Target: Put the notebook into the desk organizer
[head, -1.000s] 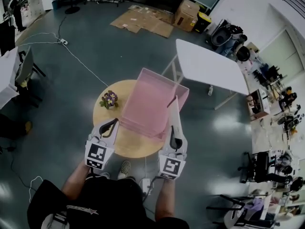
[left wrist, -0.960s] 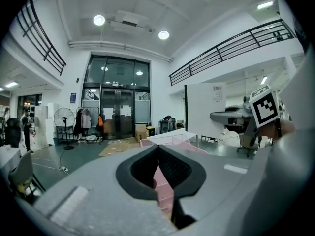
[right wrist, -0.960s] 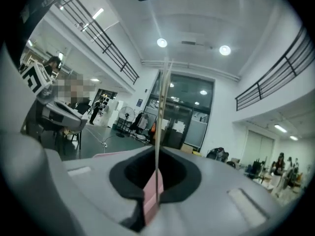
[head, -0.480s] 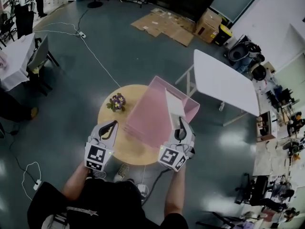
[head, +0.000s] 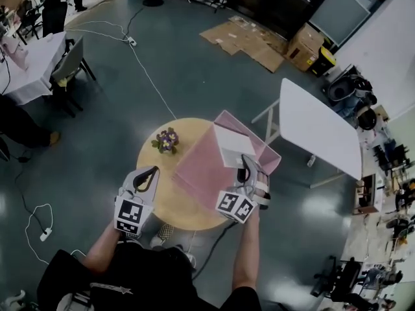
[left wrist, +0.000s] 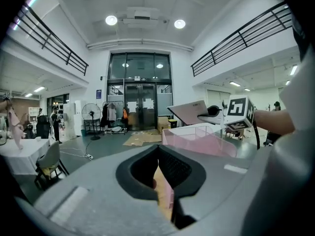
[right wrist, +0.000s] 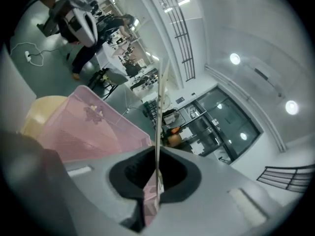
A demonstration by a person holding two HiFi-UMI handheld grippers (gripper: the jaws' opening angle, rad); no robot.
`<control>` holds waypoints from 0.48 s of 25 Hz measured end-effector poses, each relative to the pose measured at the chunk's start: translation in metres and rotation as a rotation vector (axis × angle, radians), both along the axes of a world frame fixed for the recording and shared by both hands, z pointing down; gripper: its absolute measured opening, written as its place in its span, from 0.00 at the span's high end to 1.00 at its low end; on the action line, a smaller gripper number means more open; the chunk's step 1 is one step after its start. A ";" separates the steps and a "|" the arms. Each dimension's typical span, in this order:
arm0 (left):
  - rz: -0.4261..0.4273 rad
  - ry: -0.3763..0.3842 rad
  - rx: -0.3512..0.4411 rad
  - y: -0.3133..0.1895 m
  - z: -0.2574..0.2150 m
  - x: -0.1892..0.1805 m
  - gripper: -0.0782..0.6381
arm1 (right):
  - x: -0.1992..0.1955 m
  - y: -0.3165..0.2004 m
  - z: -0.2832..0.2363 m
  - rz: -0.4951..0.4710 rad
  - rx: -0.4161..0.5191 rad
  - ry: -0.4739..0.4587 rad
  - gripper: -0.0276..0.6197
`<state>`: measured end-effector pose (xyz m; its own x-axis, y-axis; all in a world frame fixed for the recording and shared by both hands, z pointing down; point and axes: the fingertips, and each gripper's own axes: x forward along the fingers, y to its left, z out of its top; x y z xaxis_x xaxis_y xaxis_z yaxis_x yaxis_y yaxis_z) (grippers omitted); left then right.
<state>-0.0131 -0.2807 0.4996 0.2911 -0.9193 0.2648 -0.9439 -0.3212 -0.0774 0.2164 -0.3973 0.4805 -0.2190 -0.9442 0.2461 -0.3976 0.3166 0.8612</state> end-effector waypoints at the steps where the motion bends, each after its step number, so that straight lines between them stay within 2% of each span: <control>1: -0.009 -0.001 -0.003 0.000 0.001 0.000 0.88 | 0.000 -0.004 0.007 -0.011 -0.013 0.037 0.94; 7: -0.053 0.006 -0.018 0.001 0.008 -0.002 0.88 | -0.002 -0.024 0.055 -0.049 -0.063 0.262 0.93; 12: -0.067 0.002 -0.035 0.004 0.014 -0.001 0.88 | -0.003 -0.031 0.076 -0.061 -0.106 0.363 0.93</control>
